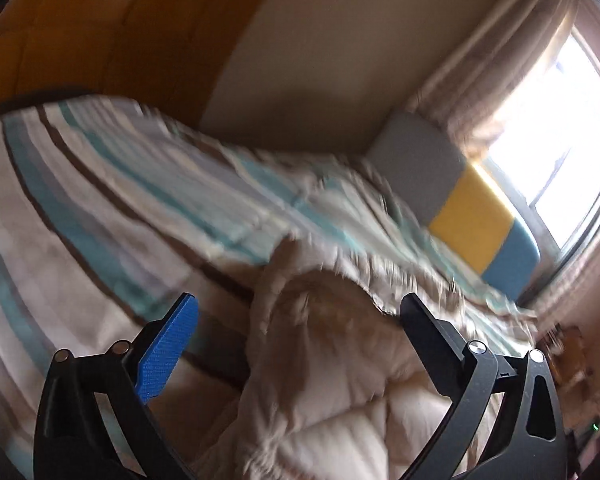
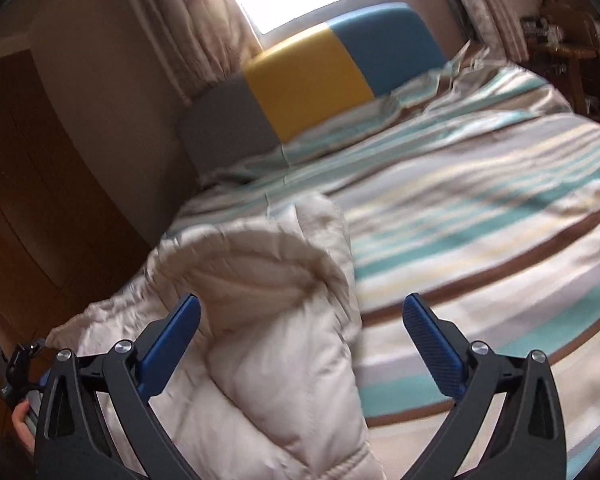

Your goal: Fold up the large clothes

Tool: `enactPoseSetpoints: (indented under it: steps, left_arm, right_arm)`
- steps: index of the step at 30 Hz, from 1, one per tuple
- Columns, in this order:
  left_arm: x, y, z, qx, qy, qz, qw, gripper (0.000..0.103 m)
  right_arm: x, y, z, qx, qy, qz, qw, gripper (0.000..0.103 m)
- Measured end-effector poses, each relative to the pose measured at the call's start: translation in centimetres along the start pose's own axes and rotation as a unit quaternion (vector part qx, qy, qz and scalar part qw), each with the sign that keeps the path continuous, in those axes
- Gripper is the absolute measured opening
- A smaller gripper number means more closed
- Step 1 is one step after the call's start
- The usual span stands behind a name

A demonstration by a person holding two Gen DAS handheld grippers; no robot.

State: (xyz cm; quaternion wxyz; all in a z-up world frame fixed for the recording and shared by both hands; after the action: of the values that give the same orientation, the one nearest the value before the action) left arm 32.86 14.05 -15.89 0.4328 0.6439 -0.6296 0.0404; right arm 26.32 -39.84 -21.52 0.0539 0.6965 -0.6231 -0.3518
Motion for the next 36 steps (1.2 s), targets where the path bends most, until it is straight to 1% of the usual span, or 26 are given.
enactPoseSetpoints:
  steps: [1,3,4,6,8,9,10,11,12,13,14,15,16,17,19,21,24,28,31,36]
  left_arm:
    - [-0.2,-0.6,0.7,-0.024,-0.014,0.000,0.9996,0.100]
    - [-0.1,-2.0,2.1,-0.063,-0.043,-0.018,0.9970,0.100]
    - [-0.2,-3.1,3.0,-0.085,-0.065,-0.038,0.9935,0.100]
    - [-0.6,-4.7,3.9,-0.112,-0.093,-0.077,0.9864,0.100]
    - [-1.0,-5.6,4.0,-0.124,-0.087,-0.083,0.9849,0.100]
    - [-1.2,-6.1,4.0,-0.136,-0.080,-0.086,0.9837,0.100]
    - [-1.5,-6.9,4.0,-0.155,-0.070,-0.090,0.9813,0.100]
    - [-1.9,-7.5,4.2,-0.171,-0.061,-0.091,0.9792,0.100]
    - [-2.1,-8.0,4.4,-0.182,-0.056,-0.091,0.9775,0.100]
    - [-1.8,-8.1,4.5,-0.183,-0.070,-0.096,0.9759,0.100]
    - [-1.6,-8.2,4.7,-0.187,-0.083,-0.094,0.9743,0.095]
    - [-1.0,-8.1,5.2,-0.195,-0.101,-0.087,0.9717,0.087]
    - [-0.3,-7.8,5.8,-0.200,-0.127,-0.081,0.9680,0.082]
    - [0.5,-7.4,6.4,-0.207,-0.147,-0.067,0.9650,0.068]
    - [1.1,-6.8,7.1,-0.215,-0.159,-0.055,0.9619,0.062]
    - [1.3,-5.9,7.9,-0.218,-0.165,-0.039,0.9611,0.054]
    - [1.5,-4.5,9.2,-0.220,-0.177,-0.028,0.9589,0.053]
    - [1.9,-3.3,11.1,-0.228,-0.189,-0.015,0.9550,0.052]
    - [2.3,-1.6,12.8,-0.234,-0.198,-0.005,0.9519,0.052]
    - [3.0,0.9,15.5,-0.242,-0.199,0.013,0.9495,0.052]
  right_arm:
    - [0.3,-0.5,0.4,-0.016,-0.008,-0.008,1.000,0.101]
    - [0.7,-2.0,1.1,-0.054,-0.031,-0.024,0.998,0.101]
    - [0.7,-2.7,1.3,-0.070,-0.038,-0.026,0.997,0.101]
    - [0.5,-4.3,1.6,-0.096,-0.041,-0.028,0.994,0.100]
    - [0.2,-5.8,1.9,-0.128,-0.038,-0.031,0.991,0.098]
    - [0.1,-6.2,1.8,-0.131,-0.037,-0.032,0.990,0.097]
    - [-0.1,-6.3,1.7,-0.130,-0.035,-0.037,0.990,0.092]
    - [-0.5,-6.5,1.7,-0.133,-0.036,-0.055,0.989,0.083]
    - [-0.9,-6.9,1.9,-0.143,-0.044,-0.066,0.987,0.070]
    - [-1.1,-7.1,2.0,-0.144,-0.044,-0.063,0.987,0.064]
    - [-1.3,-7.2,2.1,-0.146,-0.037,-0.063,0.987,0.062]
    - [-1.5,-7.1,2.3,-0.147,-0.028,-0.062,0.987,0.058]
    - [-1.7,-7.0,2.4,-0.147,-0.026,-0.064,0.987,0.053]
    - [-1.6,-6.7,2.6,-0.148,-0.028,-0.070,0.986,0.051]
    - [-1.5,-6.2,2.7,-0.149,-0.031,-0.077,0.985,0.040]
    - [-1.3,-5.4,2.9,-0.149,-0.034,-0.082,0.985,0.035]
    - [-1.0,-3.8,3.3,-0.147,-0.031,-0.082,0.985,0.033]
    - [0.2,-1.7,4.2,-0.146,-0.033,-0.080,0.985,0.033]
    - [0.9,-0.2,4.9,-0.145,-0.038,-0.079,0.986,0.033]
    - [2.4,3.8,6.5,-0.139,-0.037,-0.068,0.987,0.033]
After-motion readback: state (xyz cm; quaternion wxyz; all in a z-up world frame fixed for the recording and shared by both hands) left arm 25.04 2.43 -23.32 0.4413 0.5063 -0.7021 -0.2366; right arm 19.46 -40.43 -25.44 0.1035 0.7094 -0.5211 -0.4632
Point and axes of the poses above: each gripper's, at about its wrist camera, not at the fingertips, and y roughly against the way its jaws point, x to its right, z to its underside, the point moved 6 cm from there along -y, roughly the way its jaws point, and after that the axes turned 9 degrees about y, right-handed, at the moved point
